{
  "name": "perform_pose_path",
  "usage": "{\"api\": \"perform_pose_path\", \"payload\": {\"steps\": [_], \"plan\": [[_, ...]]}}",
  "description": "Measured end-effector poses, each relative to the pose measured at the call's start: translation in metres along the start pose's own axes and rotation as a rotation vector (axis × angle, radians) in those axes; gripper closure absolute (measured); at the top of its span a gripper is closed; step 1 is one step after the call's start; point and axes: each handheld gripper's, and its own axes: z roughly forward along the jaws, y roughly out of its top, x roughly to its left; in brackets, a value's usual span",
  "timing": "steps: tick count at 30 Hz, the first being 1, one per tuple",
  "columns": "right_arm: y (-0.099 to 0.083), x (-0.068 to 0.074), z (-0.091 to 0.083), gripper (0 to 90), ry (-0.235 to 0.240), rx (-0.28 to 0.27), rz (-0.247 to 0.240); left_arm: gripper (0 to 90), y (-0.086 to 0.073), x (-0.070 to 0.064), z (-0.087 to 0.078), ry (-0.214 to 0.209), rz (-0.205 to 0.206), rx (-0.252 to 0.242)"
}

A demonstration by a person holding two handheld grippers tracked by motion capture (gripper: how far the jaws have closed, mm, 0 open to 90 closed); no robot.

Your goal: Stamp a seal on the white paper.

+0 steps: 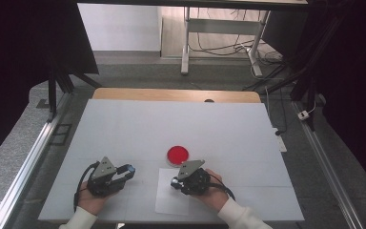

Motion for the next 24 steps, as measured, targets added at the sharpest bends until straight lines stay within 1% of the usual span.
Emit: {"api": "perform_pose_path", "payload": {"steps": [1,2,3,7,10,16,17,18,20,22,23,24], "plan": [[0.0008,0.0,0.0002,75.8,0.0,0.004,0.001,65.2,0.0,0.0001,0.0001,0.0,0.0,0.0],[0.0021,-0.0001,-0.0006,75.8,-0.003,0.024,-0.002,65.3,0.0,0.0001,0.0002,0.0,-0.001,0.0],[0.0018,-0.0003,0.0003,75.8,0.002,0.011,0.001,65.3,0.0001,0.0,0.0002,0.0,-0.001,0.0],[0.003,0.0005,0.0,75.7,-0.004,0.024,0.001,65.3,0.0001,-0.0002,0.0005,0.002,0.001,0.002],[0.003,0.0006,0.0001,75.8,-0.005,0.025,0.004,65.3,0.0,-0.0002,0.0005,0.002,0.001,0.002],[0.0014,-0.0002,-0.0002,75.7,-0.001,0.016,0.011,65.2,-0.0003,0.0003,0.0,0.001,0.001,0.001],[0.0008,0.0,-0.0001,75.7,0.001,0.008,0.018,65.2,-0.0003,0.0003,-0.0002,0.0,0.0,0.001],[-0.0001,-0.0003,0.0,75.7,-0.001,0.001,0.013,65.2,-0.0003,0.0004,-0.0003,-0.001,0.0,0.0],[-0.0021,-0.0004,-0.0001,75.6,0.002,-0.013,0.018,65.3,-0.0003,0.0006,-0.0005,-0.001,0.0,0.0],[-0.003,-0.0008,-0.0001,75.6,0.006,-0.022,0.026,65.2,-0.0004,0.001,-0.0005,0.001,-0.001,0.0],[-0.0031,-0.001,-0.0008,75.6,0.005,-0.013,0.022,65.2,-0.0004,0.0012,-0.0006,0.001,-0.001,-0.001],[-0.0039,-0.0007,-0.0002,75.6,0.005,-0.026,0.025,65.2,-0.0004,0.0012,-0.0007,0.001,-0.001,-0.001]]}}
